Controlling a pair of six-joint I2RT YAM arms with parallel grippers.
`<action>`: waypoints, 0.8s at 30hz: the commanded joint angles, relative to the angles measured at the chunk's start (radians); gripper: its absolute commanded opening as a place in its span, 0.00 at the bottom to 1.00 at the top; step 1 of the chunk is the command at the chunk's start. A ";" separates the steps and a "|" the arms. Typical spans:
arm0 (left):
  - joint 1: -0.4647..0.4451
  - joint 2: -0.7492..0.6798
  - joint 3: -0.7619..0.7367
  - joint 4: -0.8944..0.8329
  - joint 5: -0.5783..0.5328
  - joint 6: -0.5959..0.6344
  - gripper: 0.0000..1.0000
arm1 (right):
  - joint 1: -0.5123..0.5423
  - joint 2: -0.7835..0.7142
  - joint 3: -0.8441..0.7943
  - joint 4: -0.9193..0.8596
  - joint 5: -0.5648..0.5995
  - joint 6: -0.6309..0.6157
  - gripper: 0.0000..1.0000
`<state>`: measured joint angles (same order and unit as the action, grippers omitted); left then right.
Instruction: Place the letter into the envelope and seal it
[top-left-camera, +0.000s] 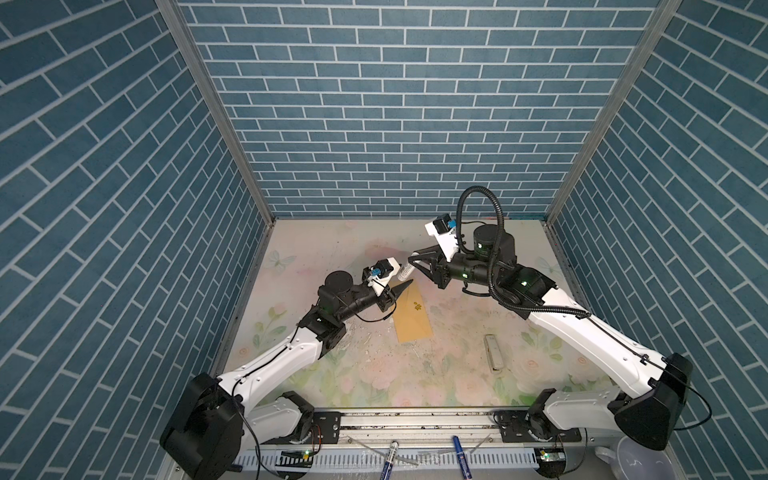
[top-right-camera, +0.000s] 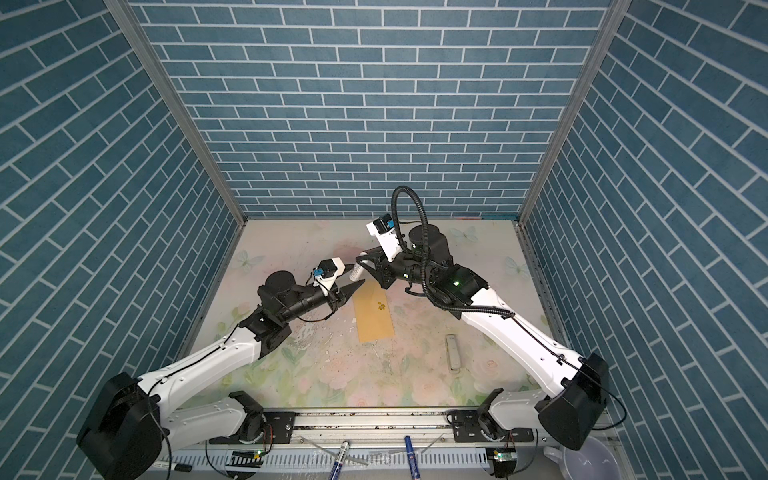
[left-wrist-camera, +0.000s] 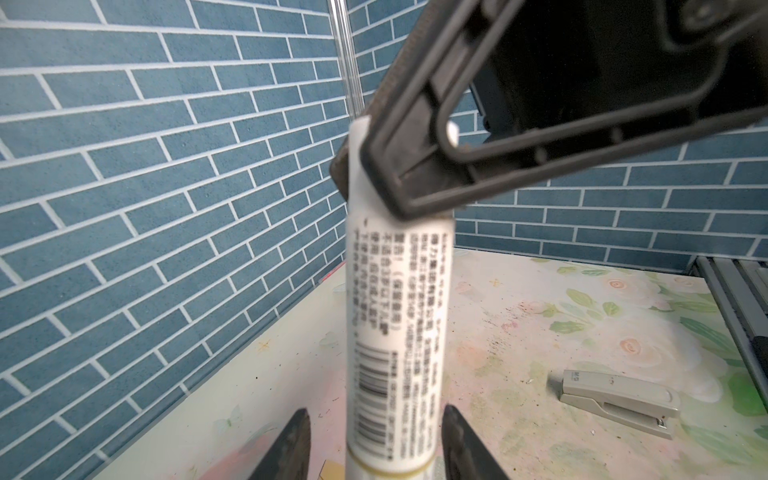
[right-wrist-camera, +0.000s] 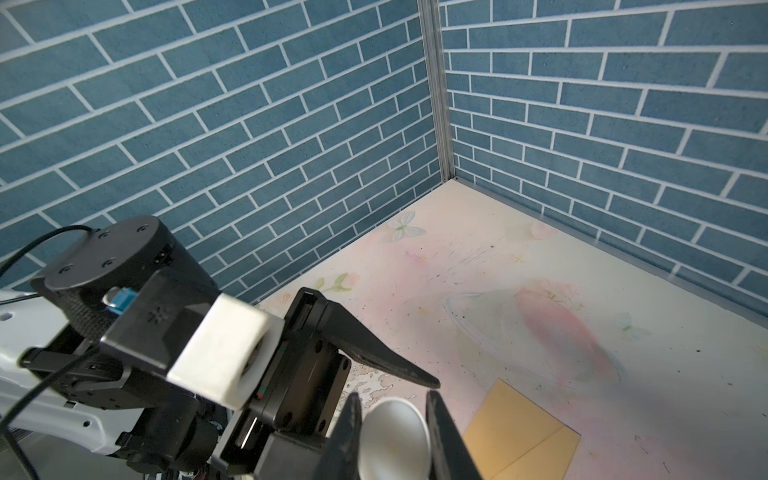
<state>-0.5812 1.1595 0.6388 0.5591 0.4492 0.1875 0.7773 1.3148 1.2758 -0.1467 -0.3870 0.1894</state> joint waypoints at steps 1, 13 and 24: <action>-0.002 -0.010 -0.011 0.026 0.005 -0.008 0.48 | -0.004 0.016 -0.019 0.020 -0.039 0.033 0.03; -0.002 -0.013 -0.014 0.029 0.019 -0.005 0.07 | -0.007 0.054 0.008 0.005 -0.063 0.051 0.11; -0.002 -0.058 -0.067 0.043 0.023 -0.014 0.00 | -0.120 -0.060 -0.032 -0.095 0.093 0.035 0.58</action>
<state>-0.5812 1.1347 0.5896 0.5667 0.4610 0.1757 0.6968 1.3052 1.2743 -0.1909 -0.3653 0.2302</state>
